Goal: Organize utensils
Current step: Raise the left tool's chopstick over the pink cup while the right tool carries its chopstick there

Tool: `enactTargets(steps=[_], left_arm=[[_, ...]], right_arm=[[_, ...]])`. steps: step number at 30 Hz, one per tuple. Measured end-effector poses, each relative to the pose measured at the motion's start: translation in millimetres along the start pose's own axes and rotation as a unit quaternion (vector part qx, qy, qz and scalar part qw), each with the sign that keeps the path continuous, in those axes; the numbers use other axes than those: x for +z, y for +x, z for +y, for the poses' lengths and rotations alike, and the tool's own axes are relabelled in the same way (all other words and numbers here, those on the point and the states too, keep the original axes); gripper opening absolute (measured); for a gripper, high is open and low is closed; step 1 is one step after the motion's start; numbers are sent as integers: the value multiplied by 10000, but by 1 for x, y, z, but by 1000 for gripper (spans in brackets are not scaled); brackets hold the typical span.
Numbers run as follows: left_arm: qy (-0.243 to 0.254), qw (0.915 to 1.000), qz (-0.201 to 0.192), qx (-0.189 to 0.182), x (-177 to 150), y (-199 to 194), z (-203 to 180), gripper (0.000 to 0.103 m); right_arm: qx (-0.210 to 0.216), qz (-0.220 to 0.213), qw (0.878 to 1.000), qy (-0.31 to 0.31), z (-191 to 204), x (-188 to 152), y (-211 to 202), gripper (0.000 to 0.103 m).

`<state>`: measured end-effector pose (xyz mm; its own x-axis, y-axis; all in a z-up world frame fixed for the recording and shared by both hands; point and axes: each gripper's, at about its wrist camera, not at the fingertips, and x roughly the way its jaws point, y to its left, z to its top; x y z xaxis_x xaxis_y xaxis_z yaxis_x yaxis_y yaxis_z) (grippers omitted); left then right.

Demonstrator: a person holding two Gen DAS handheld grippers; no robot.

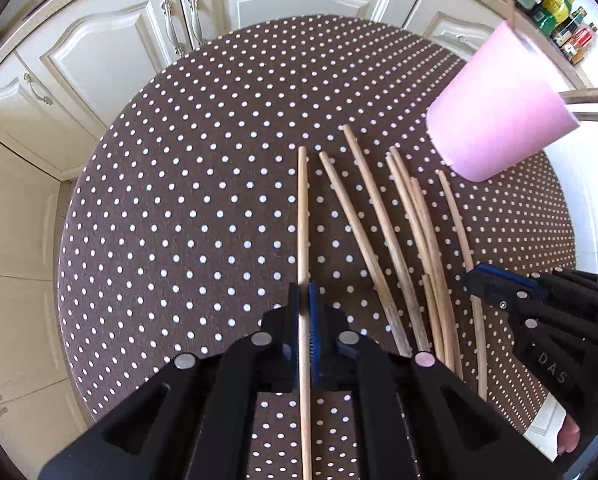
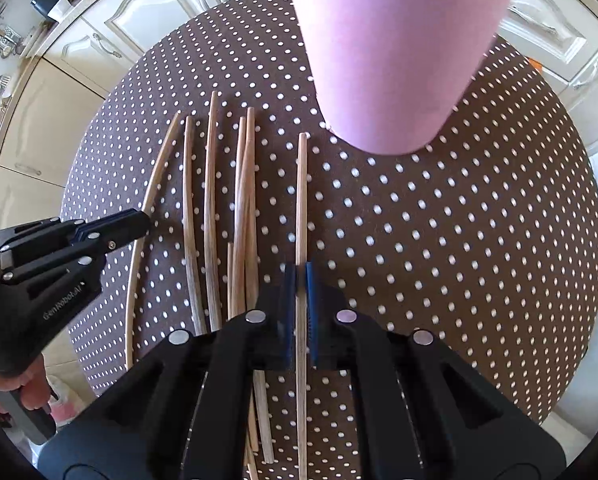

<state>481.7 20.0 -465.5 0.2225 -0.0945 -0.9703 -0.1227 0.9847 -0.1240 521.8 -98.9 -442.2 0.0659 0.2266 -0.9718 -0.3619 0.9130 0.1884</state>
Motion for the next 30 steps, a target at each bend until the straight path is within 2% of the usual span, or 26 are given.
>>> enactTargets(steps=[3,8,13,19,30], left_arm=[[-1,9998,-186,-96,-16,-18,1,4],[50,9979,-568,-319,-25,-45,-5,4],[146,9939,-1006,-420,-33,-82,-6,4],[202,9887,-1328,-671,-34,-113,-3,4],[380,9703,-2093,-1151,-19,-175,-11,4]], right_arm=[[50,-106,9999,30,-4,-11,-9,6],[181,-347,9992,74,-7,-26,-32,6],[287,-682,9972,43,-8,-43,-66,6],[413,-1159,9924,-59,-8,-63,-114,6],[631,-1906,9796,16,-16,-79,-201,6]])
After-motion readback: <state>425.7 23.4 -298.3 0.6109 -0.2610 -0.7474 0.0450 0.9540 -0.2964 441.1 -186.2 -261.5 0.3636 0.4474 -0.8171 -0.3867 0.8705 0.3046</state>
